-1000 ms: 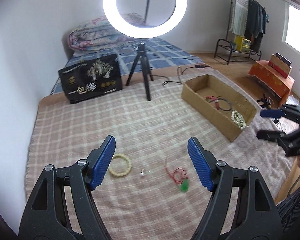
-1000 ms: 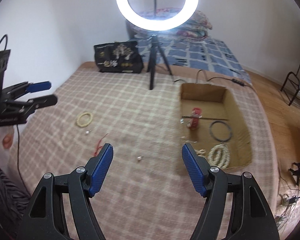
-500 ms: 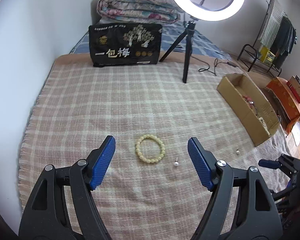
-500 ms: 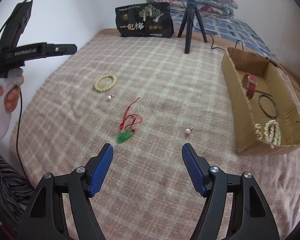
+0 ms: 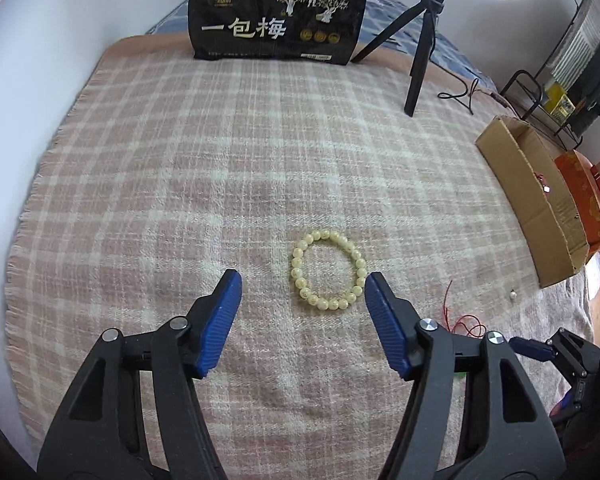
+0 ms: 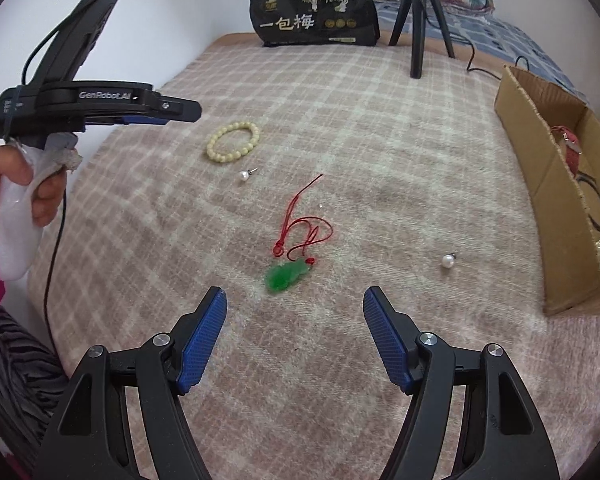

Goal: Organize jewelry
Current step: 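Close the left tool on the beaded bracelet while the right tool grips the jade pendant, then lift the beaded bracelet with the left tool while the right tool lifts the jade pendant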

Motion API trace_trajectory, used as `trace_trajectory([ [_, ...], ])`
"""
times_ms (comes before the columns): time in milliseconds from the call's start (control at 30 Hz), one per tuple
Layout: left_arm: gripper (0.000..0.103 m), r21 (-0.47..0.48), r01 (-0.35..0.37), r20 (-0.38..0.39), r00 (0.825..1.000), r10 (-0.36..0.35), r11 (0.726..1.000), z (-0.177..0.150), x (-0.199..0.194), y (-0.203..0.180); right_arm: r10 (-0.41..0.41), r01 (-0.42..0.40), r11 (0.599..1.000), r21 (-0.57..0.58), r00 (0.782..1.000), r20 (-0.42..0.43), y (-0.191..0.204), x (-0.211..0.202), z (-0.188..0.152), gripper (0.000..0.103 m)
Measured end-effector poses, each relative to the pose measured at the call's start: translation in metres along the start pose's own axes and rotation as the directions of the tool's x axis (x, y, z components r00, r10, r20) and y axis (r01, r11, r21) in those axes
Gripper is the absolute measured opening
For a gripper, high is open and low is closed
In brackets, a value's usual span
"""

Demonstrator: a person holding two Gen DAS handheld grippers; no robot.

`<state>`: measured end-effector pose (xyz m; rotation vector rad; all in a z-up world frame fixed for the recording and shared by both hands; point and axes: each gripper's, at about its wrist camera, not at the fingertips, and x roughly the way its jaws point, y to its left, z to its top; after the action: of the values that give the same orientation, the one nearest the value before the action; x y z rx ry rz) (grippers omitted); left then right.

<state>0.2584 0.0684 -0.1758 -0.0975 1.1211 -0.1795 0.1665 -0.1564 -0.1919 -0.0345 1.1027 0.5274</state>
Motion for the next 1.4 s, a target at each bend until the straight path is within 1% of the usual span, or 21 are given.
trace_trajectory([
  [133, 0.065, -0.015, 0.001, -0.023, 1.000, -0.001, 1.000, 0.001, 0.011, 0.004, 0.037, -0.036, 0.999, 0.034, 0.999, -0.027, -0.001, 0.010, 0.005, 0.057],
  [200, 0.062, -0.028, 0.009, -0.037, 0.999, -0.010, 1.000, 0.002, 0.016, 0.006, 0.037, -0.035, 0.998, 0.044, 0.998, -0.045, -0.002, 0.015, 0.007, 0.049],
  [267, 0.062, -0.037, 0.020, -0.046, 0.999, -0.022, 0.999, 0.003, 0.020, 0.007, 0.032, -0.029, 0.998, 0.049, 0.998, -0.058, -0.002, 0.021, 0.008, 0.048],
  [367, 0.062, -0.035, 0.022, -0.049, 0.999, -0.024, 0.999, 0.005, 0.025, 0.005, 0.032, -0.029, 0.998, 0.057, 0.998, -0.061, -0.003, 0.025, 0.009, 0.044],
  [467, 0.061, -0.032, 0.019, -0.058, 0.998, -0.021, 0.999, 0.006, 0.031, 0.004, 0.032, -0.028, 0.998, 0.064, 0.998, -0.060, -0.003, 0.028, 0.011, 0.043],
  [600, 0.059, -0.036, 0.010, -0.075, 0.997, -0.013, 0.999, 0.006, 0.039, 0.005, 0.009, -0.006, 0.999, 0.053, 0.998, -0.064, 0.000, 0.035, 0.016, 0.038],
  [633, 0.056, -0.033, 0.002, -0.078, 0.997, -0.004, 0.999, 0.006, 0.041, 0.005, 0.002, 0.001, 0.999, 0.047, 0.998, -0.065, 0.001, 0.036, 0.017, 0.037],
  [733, 0.050, -0.031, -0.017, -0.091, 0.996, 0.015, 0.999, 0.007, 0.048, 0.006, -0.029, 0.030, 0.999, 0.017, 0.997, -0.070, 0.005, 0.038, 0.018, 0.032],
  [867, 0.049, -0.018, -0.032, -0.098, 0.995, 0.030, 0.999, 0.005, 0.053, 0.005, -0.065, 0.063, 0.998, -0.030, 0.995, -0.075, 0.013, 0.042, 0.019, 0.025],
  [1000, 0.049, 0.008, -0.054, -0.093, 0.994, 0.054, 0.999, 0.004, 0.057, 0.002, -0.090, 0.085, 0.994, -0.068, 0.993, -0.074, 0.018, 0.044, 0.019, 0.025],
  [1100, 0.039, 0.001, -0.069, -0.084, 0.994, 0.069, 0.998, 0.006, 0.058, 0.002, -0.091, 0.085, 0.994, -0.075, 0.993, -0.074, 0.018, 0.043, 0.019, 0.025],
  [1167, 0.025, -0.007, -0.073, -0.079, 0.994, 0.072, 0.997, 0.007, 0.057, 0.004, -0.087, 0.081, 0.994, -0.073, 0.994, -0.073, 0.017, 0.043, 0.019, 0.025],
  [1200, 0.023, -0.013, -0.070, -0.078, 0.995, 0.069, 0.997, 0.008, 0.057, 0.005, -0.085, 0.080, 0.994, -0.072, 0.994, -0.073, 0.016, 0.042, 0.018, 0.025],
  [1267, 0.012, -0.020, -0.066, -0.076, 0.995, 0.064, 0.998, 0.008, 0.056, 0.007, -0.084, 0.079, 0.994, -0.072, 0.994, -0.074, 0.016, 0.042, 0.018, 0.025],
  [1400, 0.008, -0.001, -0.066, -0.067, 0.996, 0.066, 0.998, 0.008, 0.056, 0.005, -0.091, 0.085, 0.993, -0.080, 0.993, -0.073, 0.016, 0.044, 0.019, 0.025],
])
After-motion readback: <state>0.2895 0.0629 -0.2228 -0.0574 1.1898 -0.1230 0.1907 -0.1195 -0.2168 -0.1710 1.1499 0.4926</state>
